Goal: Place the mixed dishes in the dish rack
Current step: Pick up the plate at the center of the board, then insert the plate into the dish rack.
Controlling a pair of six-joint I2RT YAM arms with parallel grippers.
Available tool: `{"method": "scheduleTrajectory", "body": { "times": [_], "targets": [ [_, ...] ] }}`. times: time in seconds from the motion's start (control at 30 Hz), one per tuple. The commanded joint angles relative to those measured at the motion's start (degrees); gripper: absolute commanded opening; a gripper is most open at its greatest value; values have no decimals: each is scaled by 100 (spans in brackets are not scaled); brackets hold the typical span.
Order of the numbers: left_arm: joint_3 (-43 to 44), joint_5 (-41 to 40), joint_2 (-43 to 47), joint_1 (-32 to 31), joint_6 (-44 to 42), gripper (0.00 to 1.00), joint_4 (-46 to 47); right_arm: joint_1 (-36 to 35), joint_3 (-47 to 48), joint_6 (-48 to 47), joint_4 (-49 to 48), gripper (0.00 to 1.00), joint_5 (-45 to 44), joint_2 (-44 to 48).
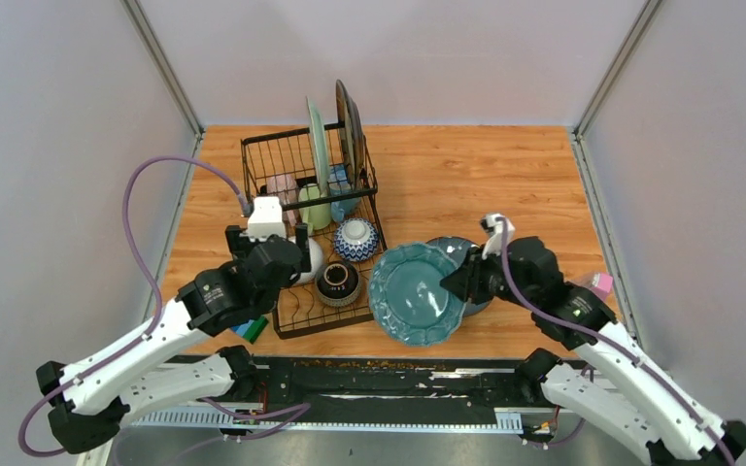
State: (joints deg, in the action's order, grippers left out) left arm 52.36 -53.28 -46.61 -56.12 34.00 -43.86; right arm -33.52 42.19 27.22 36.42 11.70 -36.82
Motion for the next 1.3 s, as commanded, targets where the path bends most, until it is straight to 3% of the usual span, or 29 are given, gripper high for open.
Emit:
{"method": "scheduleTrajectory", "body": {
  "times": [0.0,0.23,0.53,0.73,1.27],
  "targets": [
    [276,423,213,619,-117,100,48,-1325,723,-150,-1062,0,-1423,-332],
    [309,1247,695,1875,-416,100,131,-2892,1687,-543,-1187,0,-2749,-1551],
    [365,2872,548,3883,-441,100,-34,-3220,2738,-923,-1532,0,-2850,-2431],
    [114,3436,771,4754,-124,100,99,-3444,3273,-1144,-1586,0,-3154,-2829],
    [-235,3555,897,4900,347,100,-25,-3811,5524,-2376,-2643,0,-4965,-4248]
  ]
}}
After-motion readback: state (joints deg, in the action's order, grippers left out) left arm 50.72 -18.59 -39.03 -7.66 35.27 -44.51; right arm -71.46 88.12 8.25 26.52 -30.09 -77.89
